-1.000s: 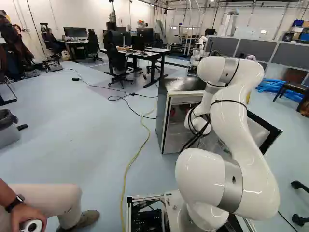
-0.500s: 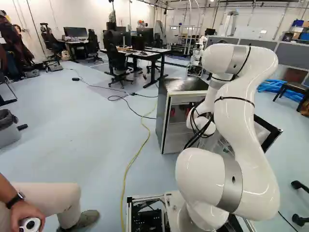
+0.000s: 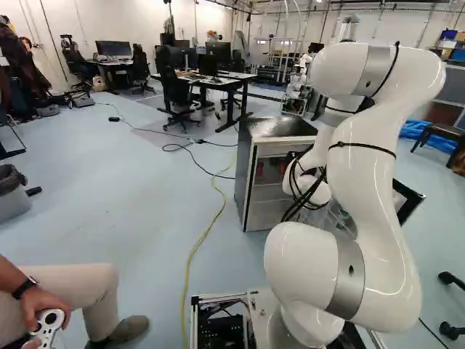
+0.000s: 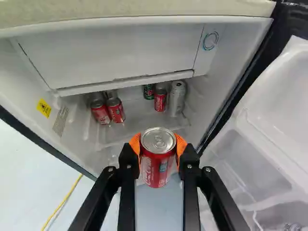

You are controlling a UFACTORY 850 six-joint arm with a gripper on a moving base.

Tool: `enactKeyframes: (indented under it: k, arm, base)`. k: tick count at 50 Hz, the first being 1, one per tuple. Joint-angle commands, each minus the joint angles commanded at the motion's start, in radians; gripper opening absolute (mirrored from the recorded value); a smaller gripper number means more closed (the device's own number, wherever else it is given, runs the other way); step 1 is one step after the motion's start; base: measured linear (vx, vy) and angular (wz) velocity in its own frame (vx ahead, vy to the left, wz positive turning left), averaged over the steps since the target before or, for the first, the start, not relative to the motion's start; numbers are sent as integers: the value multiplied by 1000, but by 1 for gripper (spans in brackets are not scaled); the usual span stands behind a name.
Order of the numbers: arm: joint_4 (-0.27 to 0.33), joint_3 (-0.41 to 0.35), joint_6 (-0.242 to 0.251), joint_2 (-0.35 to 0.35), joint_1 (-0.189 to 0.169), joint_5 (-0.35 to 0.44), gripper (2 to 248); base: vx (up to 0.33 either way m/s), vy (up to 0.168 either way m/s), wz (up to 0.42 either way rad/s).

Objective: Grab a drink from the fridge

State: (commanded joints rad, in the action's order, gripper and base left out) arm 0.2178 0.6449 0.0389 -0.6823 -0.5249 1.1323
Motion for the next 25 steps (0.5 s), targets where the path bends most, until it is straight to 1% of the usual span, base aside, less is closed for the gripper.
enactKeyframes:
  k: [25]
  arm:
    - [0,-176,0,174,4,0,92]
  base:
    - [0,0,0]
